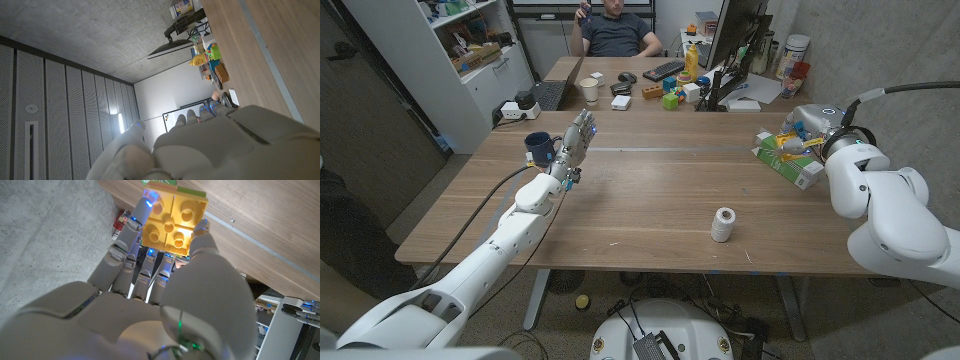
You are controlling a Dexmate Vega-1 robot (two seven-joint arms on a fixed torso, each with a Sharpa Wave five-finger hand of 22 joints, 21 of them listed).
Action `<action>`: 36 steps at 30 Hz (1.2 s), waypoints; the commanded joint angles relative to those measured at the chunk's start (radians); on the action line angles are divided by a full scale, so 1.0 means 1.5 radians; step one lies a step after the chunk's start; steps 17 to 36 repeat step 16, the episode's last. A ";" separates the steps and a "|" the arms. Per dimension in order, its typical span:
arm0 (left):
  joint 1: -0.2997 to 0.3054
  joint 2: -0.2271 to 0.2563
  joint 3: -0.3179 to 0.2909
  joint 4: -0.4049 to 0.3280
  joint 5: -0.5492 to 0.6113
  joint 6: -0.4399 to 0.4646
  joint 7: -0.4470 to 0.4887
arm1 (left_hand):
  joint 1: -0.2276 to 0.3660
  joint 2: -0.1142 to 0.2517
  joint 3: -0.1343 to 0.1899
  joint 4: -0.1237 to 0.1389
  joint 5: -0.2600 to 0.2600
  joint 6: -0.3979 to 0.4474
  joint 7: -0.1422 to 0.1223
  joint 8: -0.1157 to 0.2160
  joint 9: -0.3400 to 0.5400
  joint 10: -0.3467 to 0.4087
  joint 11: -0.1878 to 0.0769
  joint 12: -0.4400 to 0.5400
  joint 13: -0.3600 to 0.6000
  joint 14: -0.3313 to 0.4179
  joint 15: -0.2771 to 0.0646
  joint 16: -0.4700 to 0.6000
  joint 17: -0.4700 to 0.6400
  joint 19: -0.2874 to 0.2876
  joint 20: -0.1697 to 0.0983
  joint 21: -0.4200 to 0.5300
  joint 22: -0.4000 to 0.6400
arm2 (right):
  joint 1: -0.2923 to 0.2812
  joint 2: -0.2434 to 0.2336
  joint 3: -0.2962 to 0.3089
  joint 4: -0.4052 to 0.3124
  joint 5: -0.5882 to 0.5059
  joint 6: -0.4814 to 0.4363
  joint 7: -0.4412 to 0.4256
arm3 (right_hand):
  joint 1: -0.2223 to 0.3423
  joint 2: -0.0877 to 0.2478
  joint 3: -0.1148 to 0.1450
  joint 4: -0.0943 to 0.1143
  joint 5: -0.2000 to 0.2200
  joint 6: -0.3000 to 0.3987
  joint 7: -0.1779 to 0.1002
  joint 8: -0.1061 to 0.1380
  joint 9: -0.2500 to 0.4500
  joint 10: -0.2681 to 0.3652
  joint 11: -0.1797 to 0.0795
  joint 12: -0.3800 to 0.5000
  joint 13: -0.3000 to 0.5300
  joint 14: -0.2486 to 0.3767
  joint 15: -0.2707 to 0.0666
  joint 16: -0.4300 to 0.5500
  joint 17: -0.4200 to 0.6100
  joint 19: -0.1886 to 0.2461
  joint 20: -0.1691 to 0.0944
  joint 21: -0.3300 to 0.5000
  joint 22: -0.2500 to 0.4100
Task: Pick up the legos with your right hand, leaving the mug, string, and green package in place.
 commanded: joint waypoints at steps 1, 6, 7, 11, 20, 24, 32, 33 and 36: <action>0.005 0.004 -0.004 -0.007 -0.001 -0.004 0.002 | -0.001 0.078 -0.002 0.001 0.004 -0.025 0.003 0.001 0.001 -0.106 -0.001 0.005 0.003 -0.163 0.004 0.005 0.002 -0.084 -0.008 0.006 0.003 | 0.019 -0.013 -0.024 -0.012 -0.001 -0.014 -0.014 | 0.155 0.156 0.025 0.026 0.004 0.040 0.031 0.000 0.003 0.044 0.037 0.005 0.124 0.115 -0.169 -0.005 0.004 0.001 -0.005 0.007 0.001; 0.007 0.005 -0.005 -0.007 -0.003 -0.005 0.001 | -0.001 0.078 -0.002 0.001 0.004 -0.025 0.003 0.001 0.001 -0.106 -0.001 0.005 0.003 -0.163 0.004 0.005 0.002 -0.084 -0.008 0.006 0.003 | 0.024 -0.013 -0.030 -0.015 -0.003 -0.017 -0.013 | 0.155 0.156 0.026 0.027 0.003 0.041 0.031 0.000 0.003 0.044 0.036 0.006 0.123 0.118 -0.169 -0.007 0.006 0.002 -0.005 0.009 0.001; 0.008 0.005 -0.005 -0.007 -0.003 -0.005 0.000 | -0.001 0.078 -0.002 0.001 0.004 -0.025 0.003 0.001 0.001 -0.106 -0.001 0.005 0.003 -0.163 0.004 0.005 0.002 -0.084 -0.008 0.006 0.003 | 0.027 -0.013 -0.035 -0.015 -0.008 -0.018 -0.010 | 0.155 0.156 0.026 0.027 0.003 0.040 0.031 -0.001 0.003 0.044 0.038 0.006 0.123 0.118 -0.169 -0.008 0.007 0.002 -0.005 0.010 0.001; 0.010 0.007 -0.007 -0.008 -0.004 -0.007 0.000 | -0.001 0.078 -0.002 0.001 0.004 -0.025 0.003 0.001 0.001 -0.106 -0.001 0.005 0.003 -0.163 0.004 0.005 0.002 -0.084 -0.008 0.006 0.003 | 0.034 -0.012 -0.043 -0.016 -0.018 -0.019 -0.004 | 0.155 0.156 0.026 0.027 0.003 0.040 0.032 -0.001 0.003 0.045 0.038 0.007 0.122 0.120 -0.169 -0.010 0.008 0.002 -0.005 0.011 0.001; 0.013 0.008 -0.008 -0.011 -0.005 -0.009 0.001 | -0.001 0.078 -0.002 0.001 0.004 -0.024 0.002 0.001 0.001 -0.106 -0.001 0.005 0.003 -0.163 0.005 0.005 0.002 -0.084 -0.007 0.006 0.003 | 0.036 -0.011 -0.047 -0.017 -0.024 -0.018 0.002 | 0.154 0.156 0.026 0.028 0.003 0.041 0.032 -0.002 0.003 0.046 0.038 0.008 0.122 0.122 -0.168 -0.012 0.010 0.002 -0.005 0.012 0.001; 0.013 0.008 -0.008 -0.011 -0.005 -0.009 0.001 | -0.001 0.078 -0.002 0.001 0.004 -0.024 0.002 0.001 0.001 -0.106 -0.001 0.005 0.003 -0.163 0.005 0.005 0.002 -0.084 -0.007 0.006 0.003 | 0.036 -0.011 -0.047 -0.017 -0.024 -0.018 0.002 | 0.154 0.156 0.026 0.028 0.003 0.041 0.032 -0.002 0.003 0.046 0.038 0.008 0.122 0.122 -0.168 -0.012 0.010 0.002 -0.005 0.012 0.001; 0.013 0.008 -0.008 -0.011 -0.005 -0.009 0.001 | -0.001 0.078 -0.002 0.001 0.004 -0.024 0.002 0.001 0.001 -0.106 -0.001 0.005 0.003 -0.163 0.005 0.005 0.002 -0.084 -0.007 0.006 0.003 | 0.036 -0.011 -0.047 -0.017 -0.024 -0.018 0.002 | 0.154 0.156 0.026 0.028 0.003 0.041 0.032 -0.002 0.003 0.046 0.038 0.008 0.122 0.122 -0.168 -0.012 0.010 0.002 -0.005 0.012 0.001; 0.013 0.008 -0.008 -0.011 -0.005 -0.009 0.001 | -0.001 0.078 -0.002 0.001 0.004 -0.024 0.002 0.001 0.001 -0.106 -0.001 0.005 0.003 -0.163 0.005 0.005 0.002 -0.084 -0.007 0.006 0.003 | 0.036 -0.011 -0.047 -0.017 -0.024 -0.018 0.002 | 0.154 0.156 0.026 0.028 0.003 0.041 0.032 -0.002 0.003 0.046 0.038 0.008 0.122 0.122 -0.168 -0.012 0.010 0.002 -0.005 0.012 0.001; 0.013 0.008 -0.008 -0.011 -0.005 -0.009 0.001 | -0.001 0.078 -0.002 0.001 0.004 -0.024 0.002 0.001 0.001 -0.106 -0.001 0.005 0.003 -0.163 0.005 0.005 0.002 -0.084 -0.007 0.006 0.003 | 0.036 -0.011 -0.047 -0.017 -0.024 -0.018 0.002 | 0.154 0.156 0.026 0.028 0.003 0.041 0.032 -0.002 0.003 0.046 0.038 0.008 0.122 0.122 -0.168 -0.012 0.010 0.002 -0.005 0.012 0.001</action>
